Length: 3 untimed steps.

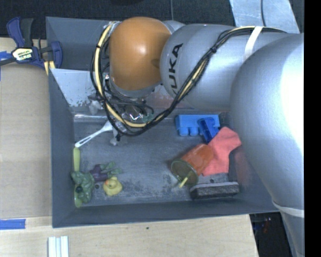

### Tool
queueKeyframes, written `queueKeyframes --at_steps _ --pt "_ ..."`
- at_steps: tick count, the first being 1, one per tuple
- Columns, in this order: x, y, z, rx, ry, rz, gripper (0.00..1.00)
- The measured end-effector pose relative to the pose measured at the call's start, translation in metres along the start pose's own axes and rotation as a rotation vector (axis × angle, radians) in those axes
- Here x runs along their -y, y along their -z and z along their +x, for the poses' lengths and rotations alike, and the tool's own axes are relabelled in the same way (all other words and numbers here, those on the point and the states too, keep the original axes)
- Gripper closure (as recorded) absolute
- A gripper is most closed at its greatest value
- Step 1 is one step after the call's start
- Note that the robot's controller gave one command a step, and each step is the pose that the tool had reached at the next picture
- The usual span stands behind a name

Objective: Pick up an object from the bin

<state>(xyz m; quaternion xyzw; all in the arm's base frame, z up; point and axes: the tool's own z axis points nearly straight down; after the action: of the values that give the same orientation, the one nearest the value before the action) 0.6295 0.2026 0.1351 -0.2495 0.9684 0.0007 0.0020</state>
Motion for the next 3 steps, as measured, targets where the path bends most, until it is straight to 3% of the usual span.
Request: queueKeyframes --at_steps 1,2,3 --pt "0.0054 -0.068 0.0074 -0.009 -0.175 -0.002 0.0" --pt "0.0064 -0.0639 0.0055 0.003 -0.119 0.001 1.0" --pt "0.0066 -0.0638 0.0056 0.005 -0.102 0.001 1.0"
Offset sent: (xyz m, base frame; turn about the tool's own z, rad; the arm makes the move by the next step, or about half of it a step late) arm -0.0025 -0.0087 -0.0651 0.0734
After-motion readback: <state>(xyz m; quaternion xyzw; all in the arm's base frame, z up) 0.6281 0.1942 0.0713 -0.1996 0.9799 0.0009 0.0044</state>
